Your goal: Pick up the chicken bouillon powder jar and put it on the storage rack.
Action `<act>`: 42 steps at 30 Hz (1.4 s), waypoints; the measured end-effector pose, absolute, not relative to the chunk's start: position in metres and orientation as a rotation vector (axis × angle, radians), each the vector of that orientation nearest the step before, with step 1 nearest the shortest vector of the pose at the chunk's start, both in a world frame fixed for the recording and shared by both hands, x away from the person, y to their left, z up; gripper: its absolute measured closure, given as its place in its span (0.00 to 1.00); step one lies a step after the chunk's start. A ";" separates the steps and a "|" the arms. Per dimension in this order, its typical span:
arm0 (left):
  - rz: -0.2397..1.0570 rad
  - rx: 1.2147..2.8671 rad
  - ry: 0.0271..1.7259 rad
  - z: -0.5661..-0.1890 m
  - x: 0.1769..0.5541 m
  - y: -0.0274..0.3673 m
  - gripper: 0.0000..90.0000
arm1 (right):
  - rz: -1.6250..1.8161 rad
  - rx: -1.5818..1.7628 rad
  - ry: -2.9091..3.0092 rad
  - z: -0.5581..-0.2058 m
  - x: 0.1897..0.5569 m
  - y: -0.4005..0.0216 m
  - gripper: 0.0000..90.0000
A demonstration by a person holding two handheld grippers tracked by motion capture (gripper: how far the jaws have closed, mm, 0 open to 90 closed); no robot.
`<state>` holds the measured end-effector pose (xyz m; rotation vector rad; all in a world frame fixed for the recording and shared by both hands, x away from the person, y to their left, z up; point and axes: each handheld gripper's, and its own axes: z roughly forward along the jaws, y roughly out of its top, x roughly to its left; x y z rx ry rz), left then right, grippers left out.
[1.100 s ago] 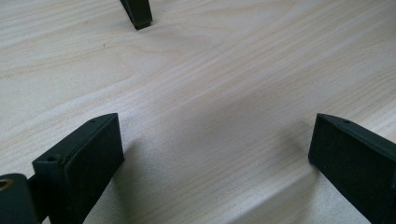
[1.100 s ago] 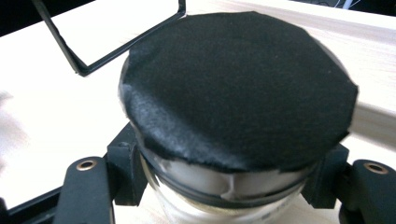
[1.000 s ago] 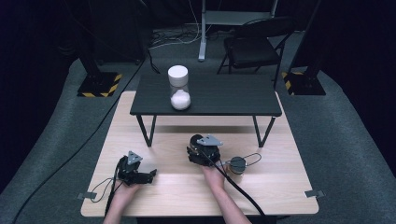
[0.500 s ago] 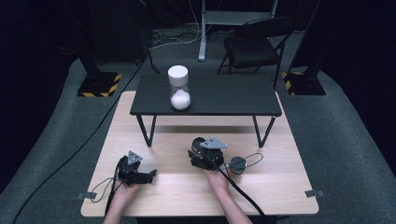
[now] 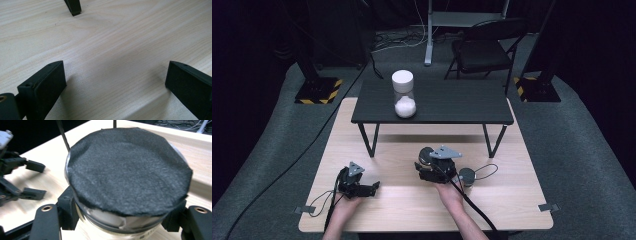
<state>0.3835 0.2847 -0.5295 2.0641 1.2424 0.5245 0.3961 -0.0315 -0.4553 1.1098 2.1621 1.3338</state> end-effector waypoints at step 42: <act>0.524 2.063 1.243 -0.530 0.384 0.285 0.03 | 1.341 0.999 2.195 -0.379 0.401 -0.062 0.35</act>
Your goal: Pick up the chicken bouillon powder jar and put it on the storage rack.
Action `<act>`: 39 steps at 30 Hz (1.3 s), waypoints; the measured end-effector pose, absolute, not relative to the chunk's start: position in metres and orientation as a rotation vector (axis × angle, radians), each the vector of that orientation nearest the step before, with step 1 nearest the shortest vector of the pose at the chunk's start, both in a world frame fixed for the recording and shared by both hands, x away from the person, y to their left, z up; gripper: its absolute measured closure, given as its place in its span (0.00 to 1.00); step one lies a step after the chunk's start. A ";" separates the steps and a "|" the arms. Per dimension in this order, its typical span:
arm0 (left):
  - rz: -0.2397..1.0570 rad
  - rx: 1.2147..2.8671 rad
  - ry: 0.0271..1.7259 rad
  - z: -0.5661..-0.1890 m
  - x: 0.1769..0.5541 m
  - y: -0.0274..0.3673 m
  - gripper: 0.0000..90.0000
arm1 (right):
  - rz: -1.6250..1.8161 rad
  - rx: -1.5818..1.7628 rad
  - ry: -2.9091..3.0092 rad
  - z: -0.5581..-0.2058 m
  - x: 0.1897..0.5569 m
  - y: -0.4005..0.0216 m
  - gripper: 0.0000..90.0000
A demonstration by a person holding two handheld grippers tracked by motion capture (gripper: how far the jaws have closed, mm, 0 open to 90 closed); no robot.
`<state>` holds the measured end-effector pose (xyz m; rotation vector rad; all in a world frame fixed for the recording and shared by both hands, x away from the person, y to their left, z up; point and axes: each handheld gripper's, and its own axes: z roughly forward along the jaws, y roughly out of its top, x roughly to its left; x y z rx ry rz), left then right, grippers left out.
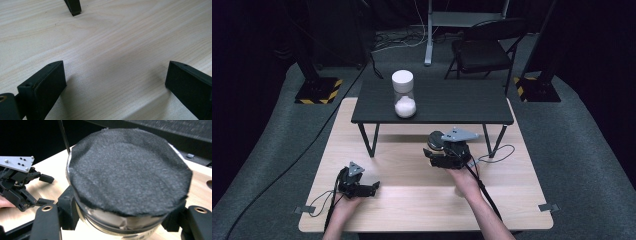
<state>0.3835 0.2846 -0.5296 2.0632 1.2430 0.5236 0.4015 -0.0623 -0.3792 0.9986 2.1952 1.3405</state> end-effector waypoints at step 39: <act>0.524 2.063 1.243 -0.530 0.384 0.285 0.03 | 1.320 0.968 2.193 -0.325 0.423 -0.068 0.35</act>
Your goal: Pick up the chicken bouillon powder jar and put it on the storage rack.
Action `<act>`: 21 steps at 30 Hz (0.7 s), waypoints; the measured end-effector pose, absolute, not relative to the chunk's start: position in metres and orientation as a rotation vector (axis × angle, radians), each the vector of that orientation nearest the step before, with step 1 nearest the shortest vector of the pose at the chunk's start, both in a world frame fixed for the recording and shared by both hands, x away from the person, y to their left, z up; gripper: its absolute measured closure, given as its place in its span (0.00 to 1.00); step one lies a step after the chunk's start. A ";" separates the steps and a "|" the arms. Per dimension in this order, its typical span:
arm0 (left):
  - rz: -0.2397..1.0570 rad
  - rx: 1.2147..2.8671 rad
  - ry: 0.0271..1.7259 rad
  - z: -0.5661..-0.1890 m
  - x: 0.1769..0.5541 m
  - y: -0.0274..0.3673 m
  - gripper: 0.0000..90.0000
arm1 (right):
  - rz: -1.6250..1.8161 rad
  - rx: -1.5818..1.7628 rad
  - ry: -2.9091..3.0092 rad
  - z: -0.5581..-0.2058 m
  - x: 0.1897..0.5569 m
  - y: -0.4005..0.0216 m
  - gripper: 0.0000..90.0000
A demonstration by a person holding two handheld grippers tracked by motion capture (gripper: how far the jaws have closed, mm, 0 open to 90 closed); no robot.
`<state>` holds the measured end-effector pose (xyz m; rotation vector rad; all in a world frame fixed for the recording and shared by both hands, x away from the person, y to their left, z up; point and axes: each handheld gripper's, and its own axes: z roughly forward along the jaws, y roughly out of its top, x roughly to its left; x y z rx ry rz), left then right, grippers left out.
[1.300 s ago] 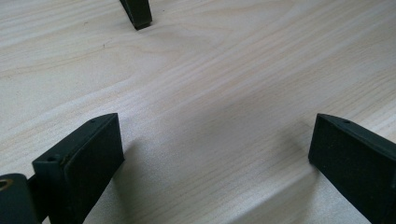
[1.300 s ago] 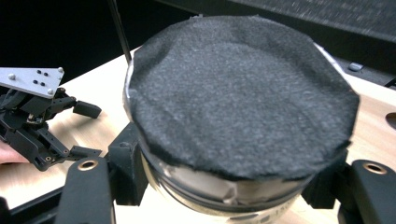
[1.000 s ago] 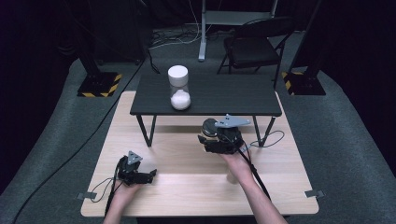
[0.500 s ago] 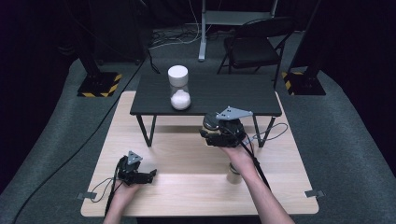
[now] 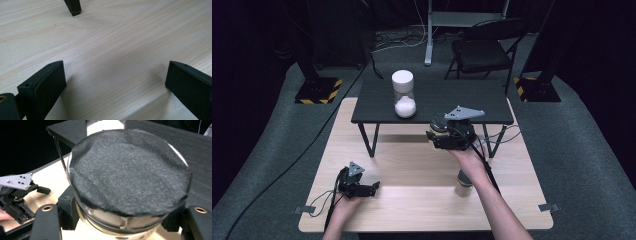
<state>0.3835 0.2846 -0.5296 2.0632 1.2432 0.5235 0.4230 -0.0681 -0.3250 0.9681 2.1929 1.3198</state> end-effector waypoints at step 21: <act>0.524 2.061 1.244 -0.530 0.384 0.284 0.03 | 1.302 0.957 2.155 -0.299 0.437 -0.069 0.35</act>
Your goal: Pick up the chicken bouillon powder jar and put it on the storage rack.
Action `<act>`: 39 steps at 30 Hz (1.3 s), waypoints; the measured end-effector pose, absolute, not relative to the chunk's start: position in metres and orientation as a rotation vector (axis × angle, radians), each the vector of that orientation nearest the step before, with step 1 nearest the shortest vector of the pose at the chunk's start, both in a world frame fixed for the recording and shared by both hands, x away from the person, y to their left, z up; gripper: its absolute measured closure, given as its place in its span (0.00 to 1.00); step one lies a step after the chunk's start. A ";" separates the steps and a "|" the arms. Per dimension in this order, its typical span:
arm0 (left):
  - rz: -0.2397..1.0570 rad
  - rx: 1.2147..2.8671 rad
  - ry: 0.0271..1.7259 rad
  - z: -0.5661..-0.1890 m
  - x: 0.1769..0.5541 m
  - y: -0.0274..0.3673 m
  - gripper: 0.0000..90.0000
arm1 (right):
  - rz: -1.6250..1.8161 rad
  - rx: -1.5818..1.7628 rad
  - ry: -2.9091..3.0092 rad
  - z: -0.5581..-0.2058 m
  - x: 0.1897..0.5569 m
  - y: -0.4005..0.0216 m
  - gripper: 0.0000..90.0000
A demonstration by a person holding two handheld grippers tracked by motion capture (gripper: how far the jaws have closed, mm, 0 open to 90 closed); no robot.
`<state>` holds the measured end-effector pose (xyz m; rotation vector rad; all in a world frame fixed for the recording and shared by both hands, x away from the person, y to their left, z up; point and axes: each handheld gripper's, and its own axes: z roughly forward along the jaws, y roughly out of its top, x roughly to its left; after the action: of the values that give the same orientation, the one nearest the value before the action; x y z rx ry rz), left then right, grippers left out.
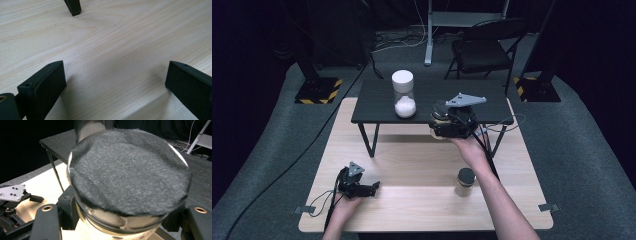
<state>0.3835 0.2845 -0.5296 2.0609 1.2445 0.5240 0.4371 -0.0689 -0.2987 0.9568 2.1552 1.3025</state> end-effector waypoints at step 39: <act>0.523 2.061 1.244 -0.530 0.384 0.284 0.03 | 1.264 0.993 2.094 -0.289 0.495 -0.062 0.35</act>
<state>0.3836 0.2845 -0.5296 2.0609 1.2439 0.5227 0.4951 -0.0619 -0.2886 0.9931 2.0940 1.2642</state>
